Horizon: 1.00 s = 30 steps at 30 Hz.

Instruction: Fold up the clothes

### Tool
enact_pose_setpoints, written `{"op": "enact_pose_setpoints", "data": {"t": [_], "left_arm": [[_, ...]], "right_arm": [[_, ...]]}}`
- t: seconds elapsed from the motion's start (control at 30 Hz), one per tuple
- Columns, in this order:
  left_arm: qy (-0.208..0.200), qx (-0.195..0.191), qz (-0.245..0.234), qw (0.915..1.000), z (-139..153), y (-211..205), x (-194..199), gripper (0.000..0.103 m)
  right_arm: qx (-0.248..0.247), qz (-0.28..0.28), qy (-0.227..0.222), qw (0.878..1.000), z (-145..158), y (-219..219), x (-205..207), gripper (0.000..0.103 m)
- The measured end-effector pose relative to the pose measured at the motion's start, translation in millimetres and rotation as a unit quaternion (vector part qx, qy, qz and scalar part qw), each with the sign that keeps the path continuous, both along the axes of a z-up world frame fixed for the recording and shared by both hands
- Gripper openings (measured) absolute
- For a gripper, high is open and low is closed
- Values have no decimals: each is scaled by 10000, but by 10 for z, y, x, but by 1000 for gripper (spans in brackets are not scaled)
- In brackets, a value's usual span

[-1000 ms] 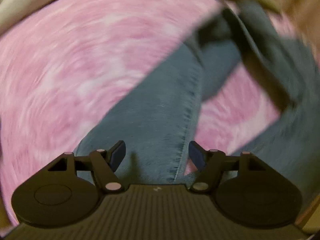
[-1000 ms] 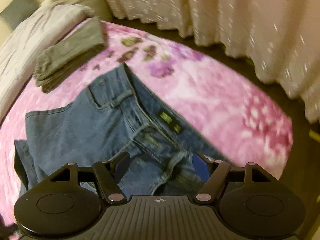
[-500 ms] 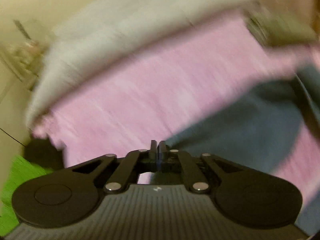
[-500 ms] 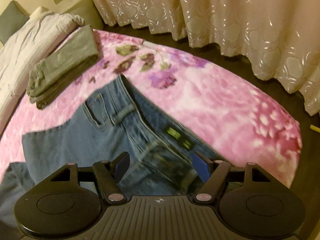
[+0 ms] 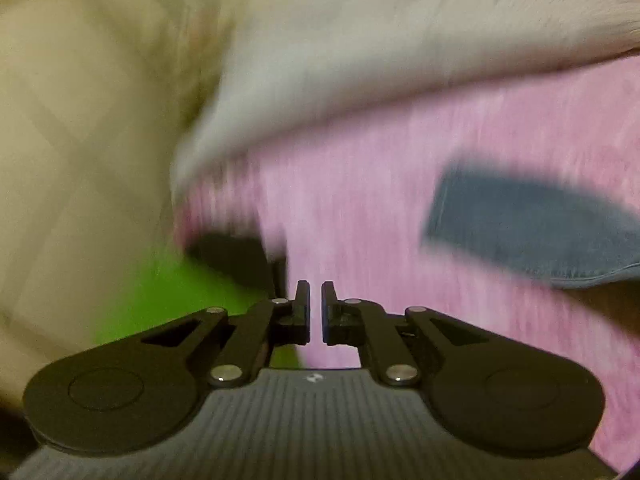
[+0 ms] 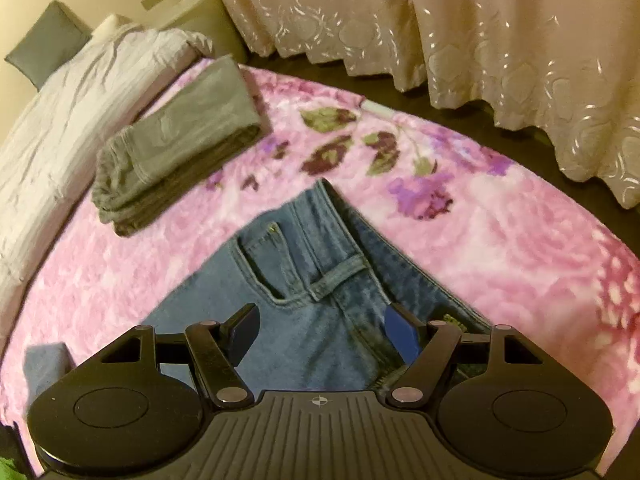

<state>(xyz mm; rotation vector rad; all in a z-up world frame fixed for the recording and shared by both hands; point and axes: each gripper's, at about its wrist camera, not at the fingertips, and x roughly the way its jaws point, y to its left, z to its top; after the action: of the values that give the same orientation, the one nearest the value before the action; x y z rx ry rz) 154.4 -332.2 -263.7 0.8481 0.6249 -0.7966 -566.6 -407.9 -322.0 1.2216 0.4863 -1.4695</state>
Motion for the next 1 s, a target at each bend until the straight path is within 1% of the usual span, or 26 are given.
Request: {"op": "enact_pose_setpoints", "data": {"t": [0.03, 0.07, 0.1, 0.13, 0.17, 0.2, 0.23, 0.27, 0.3, 0.37, 0.4, 0.47, 0.53, 0.57, 0.6, 0.63, 0.67, 0.7, 0.77, 0.83, 0.87, 0.9, 0.93, 0.97, 1.0], "left_arm": [[325, 109, 211, 9992, -152, 139, 7, 6], [650, 152, 357, 9971, -278, 253, -17, 12], [974, 121, 429, 9942, -374, 339, -76, 22], [1265, 54, 472, 9908, -443, 367, -122, 27], [1519, -53, 481, 9872, -479, 331, -153, 34], [1773, -159, 489, 9828, -516, 295, -185, 42], [2025, -265, 498, 9777, -553, 259, -217, 48], [2280, -400, 535, 9714, -588, 178, -225, 61], [2533, -584, 624, 9636, -622, 46, -188, 67], [3003, -972, 863, 9449, -720, -260, -48, 67], [3194, -1112, 1017, 9356, -822, -465, 49, 67], [3451, -1299, 1427, 9185, -1005, -832, 196, 66], [3667, -1403, 1816, 9016, -1234, -1194, 336, 66], [3735, -1375, 1960, 8962, -1345, -1334, 380, 64], [3785, -1321, 2037, 8932, -1423, -1430, 395, 57], [3783, -1221, 2036, 8947, -1489, -1504, 384, 50], [3722, -1079, 2008, 8997, -1569, -1582, 360, 22], [3616, -1021, 1956, 9058, -1595, -1605, 335, 8], [3303, -1098, 1795, 9201, -1520, -1529, 280, 4], [2935, -1183, 1646, 9342, -1414, -1406, 234, 3], [2667, -1242, 1595, 9423, -1309, -1268, 225, 3], [2418, -1271, 1605, 9485, -1213, -1103, 240, 3], [2191, -1268, 1685, 9526, -1127, -906, 281, 3], [1966, -1208, 1756, 9570, -1063, -694, 334, 3], [1827, -999, 1808, 9612, -1057, -479, 400, 6]], "right_arm": [[54, -23, 27, 10000, -32, 7, -26, 72], [109, -47, 53, 9999, -64, 15, -52, 72], [163, -70, 80, 9998, -96, 22, -78, 72], [218, -94, 106, 9997, -127, 29, -104, 72], [254, -125, 106, 9995, -148, 30, -126, 72], [270, -142, 108, 9995, -162, 30, -145, 72], [280, -152, 127, 9994, -168, 21, -154, 72], [284, -155, 157, 9994, -173, 6, -159, 72], [276, -146, 185, 9993, -176, -13, -161, 72], [244, -121, 185, 9995, -176, -42, -165, 72], [225, -108, 183, 9995, -175, -55, -169, 72], [208, -99, 218, 9995, -181, -55, -167, 72], [213, -127, 261, 9994, -193, -58, -165, 72], [222, -169, 282, 9992, -202, -49, -174, 72], [238, -223, 294, 9990, -213, -41, -183, 72], [254, -276, 306, 9988, -223, -32, -192, 72], [273, -350, 321, 9985, -236, -26, -208, 72], [290, -409, 333, 9982, -248, -14, -217, 72], [318, -483, 346, 9977, -267, -2, -223, 72], [314, -489, 369, 9976, -262, -14, -211, 72], [295, -455, 373, 9978, -258, -30, -199, 72], [278, -411, 380, 9980, -255, -46, -180, 72], [253, -361, 403, 9982, -251, -64, -153, 72], [220, -284, 427, 9984, -253, -92, -121, 72], [212, -184, 446, 9986, -263, -129, -86, 72]]}}
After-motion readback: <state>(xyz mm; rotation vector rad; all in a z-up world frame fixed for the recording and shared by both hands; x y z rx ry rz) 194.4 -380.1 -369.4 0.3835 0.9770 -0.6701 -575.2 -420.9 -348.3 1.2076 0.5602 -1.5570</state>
